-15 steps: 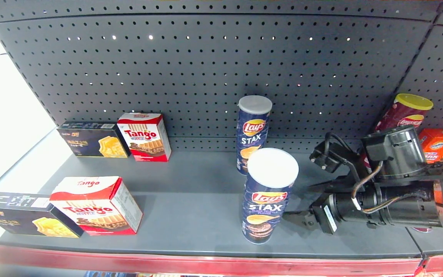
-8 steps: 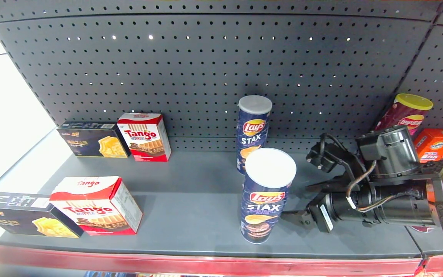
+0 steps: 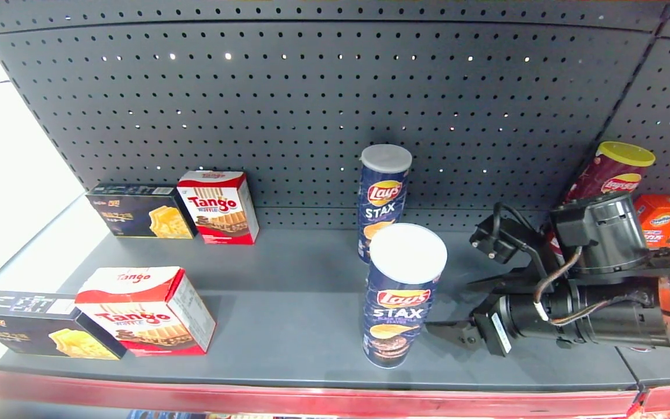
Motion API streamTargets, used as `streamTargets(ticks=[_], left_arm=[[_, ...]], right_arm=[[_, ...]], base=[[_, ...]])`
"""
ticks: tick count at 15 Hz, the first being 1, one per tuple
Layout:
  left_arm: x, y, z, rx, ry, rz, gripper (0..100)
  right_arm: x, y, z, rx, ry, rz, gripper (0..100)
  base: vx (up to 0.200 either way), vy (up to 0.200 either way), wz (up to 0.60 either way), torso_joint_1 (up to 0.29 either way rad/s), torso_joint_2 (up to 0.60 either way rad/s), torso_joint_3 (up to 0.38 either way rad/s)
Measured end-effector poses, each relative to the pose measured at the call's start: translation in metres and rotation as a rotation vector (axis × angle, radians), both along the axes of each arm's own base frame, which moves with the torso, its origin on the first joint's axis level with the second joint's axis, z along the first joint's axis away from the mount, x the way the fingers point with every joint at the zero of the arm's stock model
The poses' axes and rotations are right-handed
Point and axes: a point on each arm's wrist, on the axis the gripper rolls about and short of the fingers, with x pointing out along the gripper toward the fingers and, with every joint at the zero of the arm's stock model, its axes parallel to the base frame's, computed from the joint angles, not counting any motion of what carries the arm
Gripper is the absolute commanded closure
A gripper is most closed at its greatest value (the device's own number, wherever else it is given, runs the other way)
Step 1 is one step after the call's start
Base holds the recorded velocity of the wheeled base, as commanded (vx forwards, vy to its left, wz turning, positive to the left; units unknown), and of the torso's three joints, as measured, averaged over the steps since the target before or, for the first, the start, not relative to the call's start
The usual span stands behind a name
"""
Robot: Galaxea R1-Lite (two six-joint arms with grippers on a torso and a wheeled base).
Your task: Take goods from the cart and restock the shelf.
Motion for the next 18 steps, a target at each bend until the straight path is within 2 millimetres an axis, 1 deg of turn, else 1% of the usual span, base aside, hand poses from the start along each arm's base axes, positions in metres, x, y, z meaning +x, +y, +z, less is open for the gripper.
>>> streamTargets(ticks=[2,6,9,12,18], left_arm=[[0.0,0.0,0.0,0.001,0.0,-0.001,0],[0.0,0.0,0.0,0.002,0.001,-0.001,0],[0.0,0.0,0.0,0.003,0.002,-0.001,0],[0.0,0.0,0.0,0.002,0.002,0.001,0],[0.0,0.0,0.0,0.0,0.002,0.003,0]], right_arm=[[-0.008,-0.005,0.007,0.015,-0.021,-0.002,0],[-0.018,-0.012,0.012,0.028,-0.039,0.0,0],[-0.017,-0.011,0.012,0.029,-0.041,0.002,0],[-0.016,-0.006,0.011,0.025,-0.035,0.017,0],[-0.007,0.003,0.008,0.018,-0.025,0.023,0]], base=[[0.0,0.0,0.0,0.0,0.0,0.0],[0.0,0.0,0.0,0.0,0.0,0.0],[0.0,0.0,0.0,0.0,0.0,0.0],[0.0,0.0,0.0,0.0,0.0,0.0],[0.0,0.0,0.0,0.0,0.0,0.0]])
